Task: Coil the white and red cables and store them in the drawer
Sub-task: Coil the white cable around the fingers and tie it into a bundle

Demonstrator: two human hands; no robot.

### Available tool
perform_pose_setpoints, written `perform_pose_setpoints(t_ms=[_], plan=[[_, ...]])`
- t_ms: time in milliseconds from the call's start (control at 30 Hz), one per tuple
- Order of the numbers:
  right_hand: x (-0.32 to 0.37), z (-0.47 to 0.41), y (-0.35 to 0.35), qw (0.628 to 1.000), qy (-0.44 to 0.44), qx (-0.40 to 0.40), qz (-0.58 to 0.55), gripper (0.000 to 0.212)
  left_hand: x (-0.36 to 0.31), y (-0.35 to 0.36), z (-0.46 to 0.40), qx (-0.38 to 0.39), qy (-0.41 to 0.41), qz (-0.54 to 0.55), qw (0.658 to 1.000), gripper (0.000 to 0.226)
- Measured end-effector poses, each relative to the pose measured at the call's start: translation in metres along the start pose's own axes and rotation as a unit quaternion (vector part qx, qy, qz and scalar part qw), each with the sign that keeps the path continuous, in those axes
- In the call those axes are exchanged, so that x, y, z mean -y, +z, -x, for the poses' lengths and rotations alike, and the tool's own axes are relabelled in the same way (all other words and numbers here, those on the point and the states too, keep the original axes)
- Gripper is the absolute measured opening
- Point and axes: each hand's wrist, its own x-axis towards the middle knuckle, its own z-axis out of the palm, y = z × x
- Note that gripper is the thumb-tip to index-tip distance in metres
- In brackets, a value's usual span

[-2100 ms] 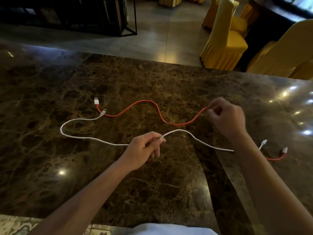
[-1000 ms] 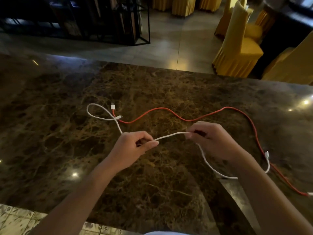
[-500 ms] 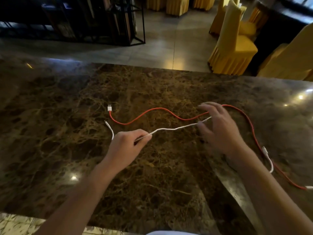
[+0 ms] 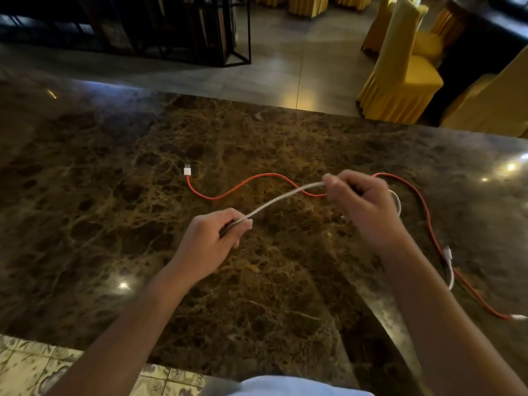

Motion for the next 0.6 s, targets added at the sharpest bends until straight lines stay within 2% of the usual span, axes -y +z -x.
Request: perform_pose_setpoints(t_ms=[67, 100, 133, 200, 267, 400, 467, 533, 600], plan=[[-0.007, -0.010, -0.019, 0.996, 0.056, -0.061, -0.018, 0.035, 0.002, -0.001, 0.001, -0.010, 0.006, -0.003, 1.000, 0.012], [-0.013, -0.014, -0.025, 0.994, 0.089, -0.063, 0.011, 0.033, 0.001, 0.001, 0.001, -0.005, 0.010, -0.002, 1.000, 0.013], [-0.019, -0.018, -0.029, 0.990, 0.110, -0.039, 0.073, 0.028, 0.000, 0.004, 0.002, 0.003, 0.012, 0.002, 1.000, 0.015], [-0.021, -0.020, -0.028, 0.961, 0.131, 0.028, 0.243, 0.015, -0.005, 0.011, 0.002, 0.023, 0.011, 0.018, 1.000, 0.017], [-0.014, -0.015, -0.017, 0.929, 0.089, 0.042, 0.358, 0.030, -0.009, 0.018, 0.000, 0.042, 0.006, 0.036, 0.998, 0.017], [0.015, -0.002, 0.004, 0.921, -0.038, -0.006, 0.387, 0.051, -0.019, 0.028, -0.003, 0.077, 0.008, 0.043, 0.996, 0.023], [0.025, 0.003, 0.011, 0.912, -0.090, 0.073, 0.394, 0.056, -0.025, 0.031, -0.003, 0.085, 0.013, 0.046, 0.995, 0.025], [0.027, 0.007, 0.020, 0.883, -0.104, 0.170, 0.425, 0.063, -0.028, 0.033, -0.002, 0.102, 0.004, 0.066, 0.993, 0.021], [0.022, 0.010, 0.026, 0.865, -0.102, 0.202, 0.448, 0.073, -0.030, 0.032, -0.001, 0.126, -0.011, 0.083, 0.989, 0.018]])
